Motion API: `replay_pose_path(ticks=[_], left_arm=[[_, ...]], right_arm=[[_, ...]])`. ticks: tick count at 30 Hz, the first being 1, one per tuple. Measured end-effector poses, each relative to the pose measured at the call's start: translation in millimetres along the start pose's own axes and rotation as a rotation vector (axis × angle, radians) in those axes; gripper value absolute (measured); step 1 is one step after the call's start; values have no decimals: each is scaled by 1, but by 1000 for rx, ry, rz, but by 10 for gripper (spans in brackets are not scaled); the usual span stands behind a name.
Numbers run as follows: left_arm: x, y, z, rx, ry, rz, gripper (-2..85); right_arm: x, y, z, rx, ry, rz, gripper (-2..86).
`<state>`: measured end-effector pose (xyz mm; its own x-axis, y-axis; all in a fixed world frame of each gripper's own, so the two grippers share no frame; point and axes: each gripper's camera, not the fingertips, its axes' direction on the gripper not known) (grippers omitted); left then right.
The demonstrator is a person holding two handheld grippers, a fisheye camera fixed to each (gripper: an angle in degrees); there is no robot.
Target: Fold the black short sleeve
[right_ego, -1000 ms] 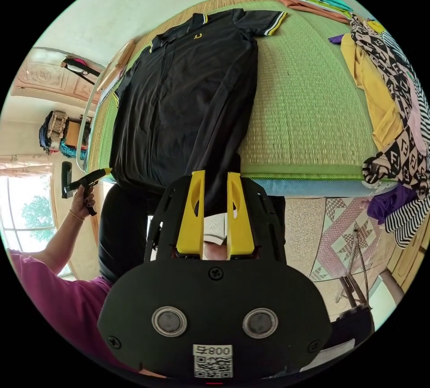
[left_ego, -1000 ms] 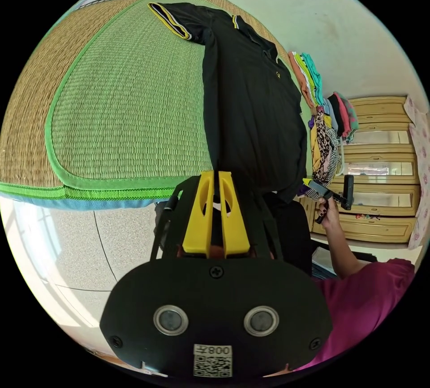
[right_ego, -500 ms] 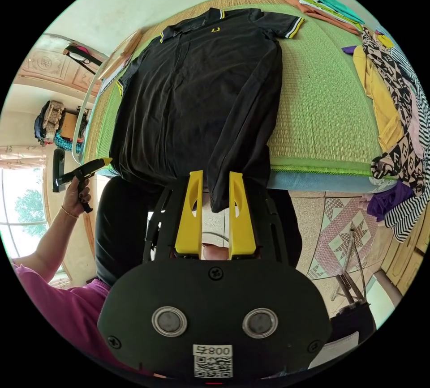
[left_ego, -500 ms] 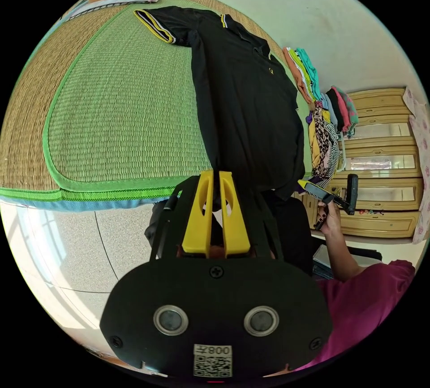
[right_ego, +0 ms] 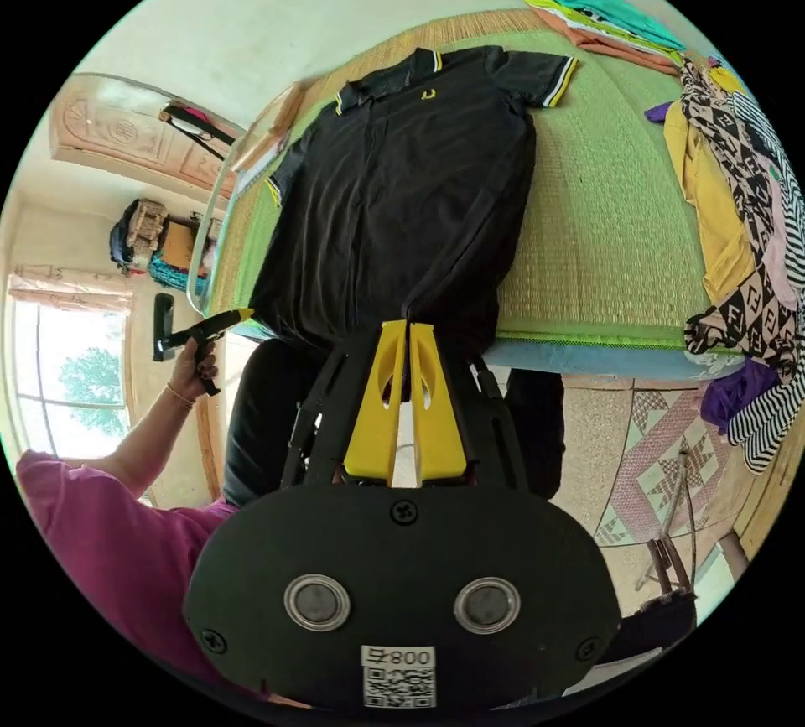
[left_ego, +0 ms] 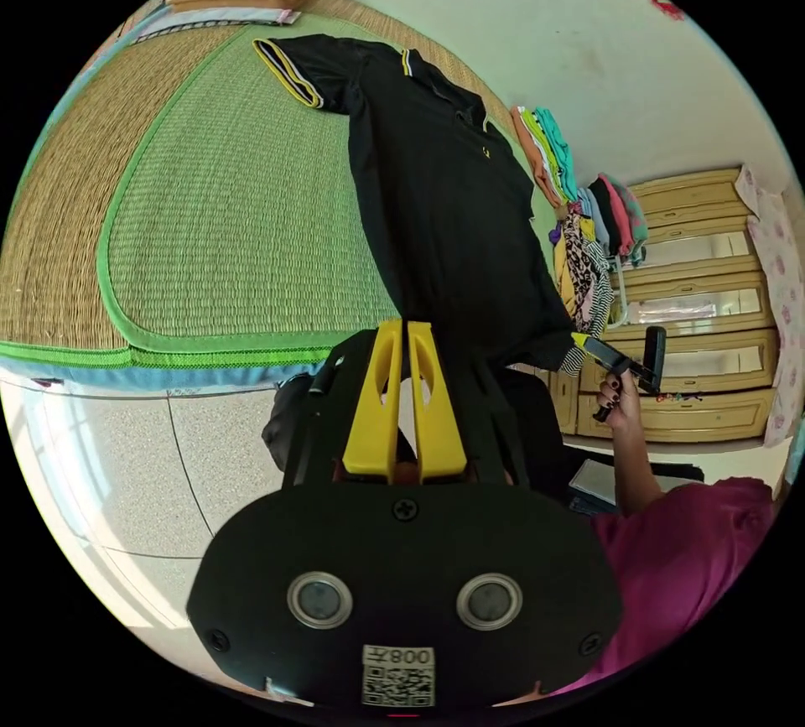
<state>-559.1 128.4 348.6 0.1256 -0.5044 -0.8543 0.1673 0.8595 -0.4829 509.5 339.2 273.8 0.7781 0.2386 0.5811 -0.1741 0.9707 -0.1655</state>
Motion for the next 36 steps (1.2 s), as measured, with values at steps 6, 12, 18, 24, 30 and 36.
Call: replay_pose_path(ticks=[6, 12, 18, 24, 30, 36], left_arm=[[-2, 2, -20, 64, 21, -4, 9], [-19, -3, 22, -42, -56, -105, 10], [-16, -7, 40, -72, -70, -130, 14], [-9, -16, 46, -42, -103, -152, 11], [18, -67, 47, 69, -117, -62, 9], [51, -159, 94, 40, -182, 38, 4]], right_arm=[[97, 19, -71, 49, -100, 163, 2], [187, 36, 0, -136, -135, 354, 2], [203, 27, 17, -146, -85, 388, 2], [203, 33, 16, -141, -22, 416, 0], [155, 25, -7, -13, 30, 299, 0], [74, -36, 12, 22, 182, 52, 0]])
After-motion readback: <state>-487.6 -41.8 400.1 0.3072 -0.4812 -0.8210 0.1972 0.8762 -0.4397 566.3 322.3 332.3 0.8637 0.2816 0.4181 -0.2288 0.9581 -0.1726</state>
